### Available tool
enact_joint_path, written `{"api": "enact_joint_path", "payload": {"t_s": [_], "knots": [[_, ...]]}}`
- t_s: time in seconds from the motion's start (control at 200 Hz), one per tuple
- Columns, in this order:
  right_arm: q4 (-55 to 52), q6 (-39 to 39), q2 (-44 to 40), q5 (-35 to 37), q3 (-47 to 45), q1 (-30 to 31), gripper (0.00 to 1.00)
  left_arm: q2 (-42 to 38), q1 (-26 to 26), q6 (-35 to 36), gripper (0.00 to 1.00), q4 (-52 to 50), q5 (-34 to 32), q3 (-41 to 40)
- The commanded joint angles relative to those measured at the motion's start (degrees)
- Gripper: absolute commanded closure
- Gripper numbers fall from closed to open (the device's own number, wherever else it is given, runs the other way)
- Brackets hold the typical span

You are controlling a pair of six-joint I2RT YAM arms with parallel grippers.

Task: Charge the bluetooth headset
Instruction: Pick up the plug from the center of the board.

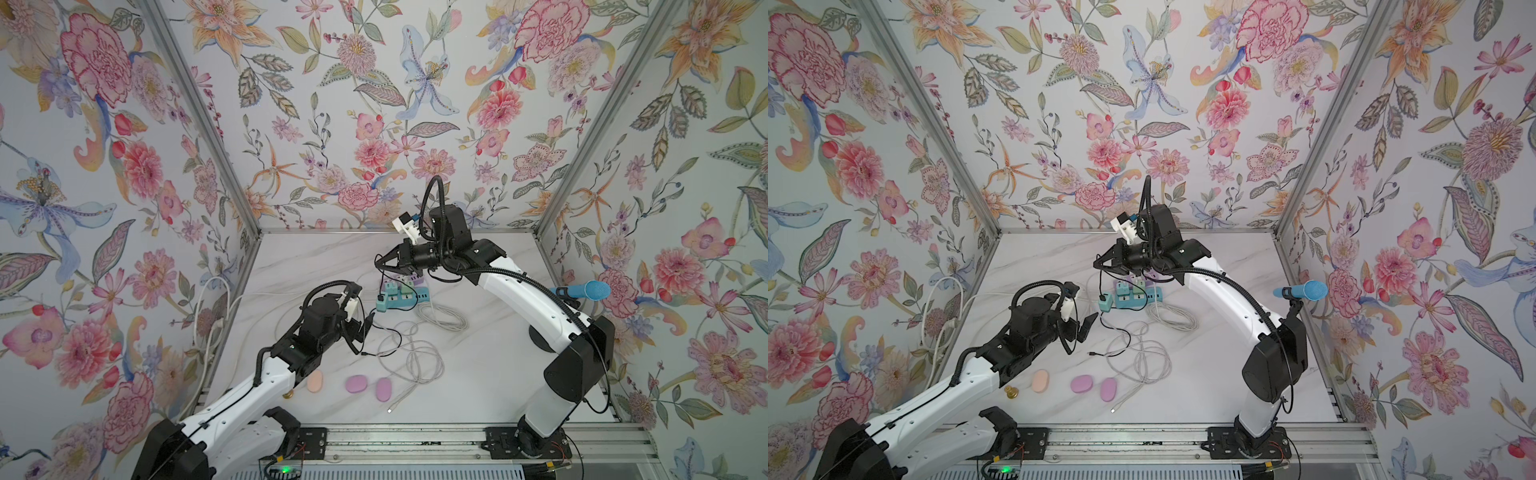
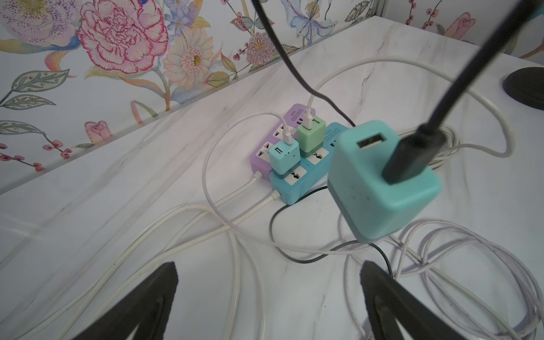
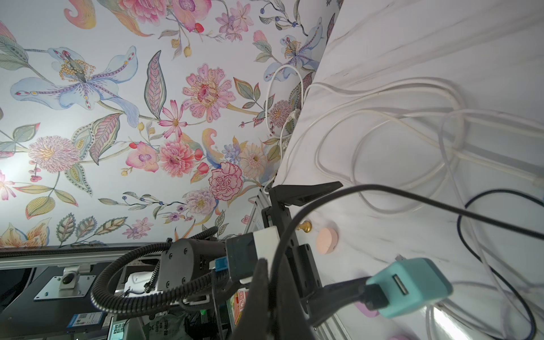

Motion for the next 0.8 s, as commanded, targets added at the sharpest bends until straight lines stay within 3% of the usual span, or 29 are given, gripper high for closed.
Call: {"api": "enact_joint_path", "payload": {"t_s": [0.0,0.135,0.36,0.64,0.796], "knots": [[1.2,2.0,-2.7,-0.7,0.4,0.1,1.0,-0.8,-3.3,-1.5,0.0,5.8,-0.8,1.1],[2.6,3.3,-3.1,-0.3,0.5,0.1,1.0,-2.7,-6.8,-3.3,0.0,8.7,-3.0,0.1],[7.2,6.9,-4.9,-1.9,-2.4,0.1,1.0,1.1,-7.3,-3.1,0.01,14.3,-3.8,0.5],[10.0,9.1,-7.5,-2.1,-4.9,-1.7,1.0,4.4,-7.3,-2.5,0.17,17.4,-3.0,1.7],[11.3,10.0,-8.5,-1.9,-6.0,-1.9,1.0,3.5,-7.2,-2.0,0.34,17.8,-4.1,1.6]]}}
